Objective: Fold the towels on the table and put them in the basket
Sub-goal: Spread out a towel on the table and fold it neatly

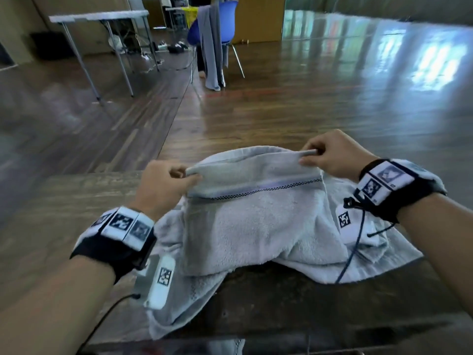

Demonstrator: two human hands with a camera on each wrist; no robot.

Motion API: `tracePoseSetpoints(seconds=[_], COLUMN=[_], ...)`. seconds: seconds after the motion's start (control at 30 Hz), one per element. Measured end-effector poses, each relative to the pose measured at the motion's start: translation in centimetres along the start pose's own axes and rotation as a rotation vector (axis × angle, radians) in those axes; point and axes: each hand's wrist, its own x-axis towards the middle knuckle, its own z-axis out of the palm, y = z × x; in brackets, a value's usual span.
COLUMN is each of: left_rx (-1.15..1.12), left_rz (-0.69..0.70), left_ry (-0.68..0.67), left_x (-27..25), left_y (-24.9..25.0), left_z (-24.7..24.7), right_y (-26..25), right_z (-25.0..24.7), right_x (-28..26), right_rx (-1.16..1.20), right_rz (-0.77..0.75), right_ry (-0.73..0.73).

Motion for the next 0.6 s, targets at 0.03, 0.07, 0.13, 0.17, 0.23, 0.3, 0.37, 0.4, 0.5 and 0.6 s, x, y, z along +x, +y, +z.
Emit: tracePoseSetpoints(seconds=[0.03,0.07,0.13,0.17,0.23,0.3,0.37,0.4,0.5,0.6], left_rx=[-0.048,-0.063,0.039,0.141,0.328,0.39,0.307,0.228,0.062,0.069], left_rz=[-0.025,-0.061,-0.149,-0.191,-0.239,-0.188,-0.089,-0.03,0.141,0.18], left_ry=[-0.047,-0.131,-0.36,-0.474,-0.63,-0.547,-0.312,-0.229,-0.309,-0.446], left_x=[-1.4,-2.8,-5.0,-6.0,-7.3,-7.9,-8.3,-8.4,-8.8,-9.2], left_y=[0.1,0.2,0.3,0.5,1.4,3.3,6.0,7.6,12.0,14.2], left_z=[-0.7,-1.4,-2.5,-2.9,-3.2,-2.9,-2.1,-1.5,0.7,2.7], right_y=[-0.8,-1.5,-2.6,-3.0,-3.8,-4.8,-5.4,-5.6,-5.6,-5.3], right_z=[-0.6,-1.1,-1.7,-1.7,-1.4,-0.8,0.0,0.5,2.4,3.5], right_x=[-1.6,-3.3,-6.8,-8.5,-11.6,-13.6,-14.9,-15.4,-17.4,-19.0], right_rx=[0.033,0.047,0.062,0.092,0.186,0.226,0.208,0.203,0.261,0.195], right_rz=[-0.024,-0.04,-0.053,-0.06,-0.093,-0.152,-0.207,-0.236,-0.273,-0.333], right_ry=[-0.001,0.006,0.05,0.069,0.065,0.034,0.034,0.059,0.154,0.149])
